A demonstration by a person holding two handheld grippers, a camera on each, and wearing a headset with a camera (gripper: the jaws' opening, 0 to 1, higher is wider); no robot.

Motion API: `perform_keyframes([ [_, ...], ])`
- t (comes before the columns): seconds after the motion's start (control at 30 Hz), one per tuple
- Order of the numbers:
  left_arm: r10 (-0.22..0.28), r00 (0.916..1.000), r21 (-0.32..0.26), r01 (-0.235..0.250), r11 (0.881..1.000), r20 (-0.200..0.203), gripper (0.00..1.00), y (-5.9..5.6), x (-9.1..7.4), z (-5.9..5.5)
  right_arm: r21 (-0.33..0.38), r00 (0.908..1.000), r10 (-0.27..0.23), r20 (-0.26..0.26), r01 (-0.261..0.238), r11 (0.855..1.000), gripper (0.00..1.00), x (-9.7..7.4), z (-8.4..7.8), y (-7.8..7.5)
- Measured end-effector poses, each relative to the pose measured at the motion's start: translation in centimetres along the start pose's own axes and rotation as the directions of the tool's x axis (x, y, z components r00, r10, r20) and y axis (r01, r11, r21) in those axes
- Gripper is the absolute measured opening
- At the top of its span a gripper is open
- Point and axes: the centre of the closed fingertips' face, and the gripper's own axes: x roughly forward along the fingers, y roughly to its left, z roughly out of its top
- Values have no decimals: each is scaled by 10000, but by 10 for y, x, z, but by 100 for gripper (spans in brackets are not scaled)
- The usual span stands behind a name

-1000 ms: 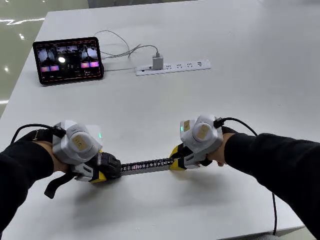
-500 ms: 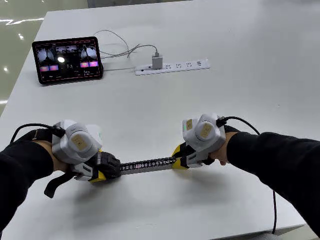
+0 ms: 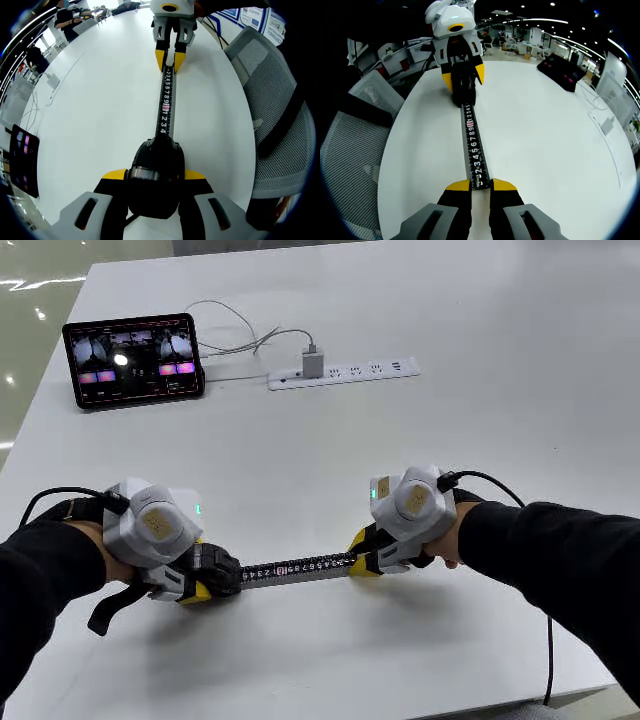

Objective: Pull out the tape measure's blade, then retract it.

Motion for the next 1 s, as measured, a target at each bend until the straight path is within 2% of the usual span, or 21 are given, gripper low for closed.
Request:
perform_keyframes([
  [1.0,-3,10000,33,3,10000,-25,33,2,1,-1,69,9999,-75,-119,76,9999,8,-10,-12,-1],
])
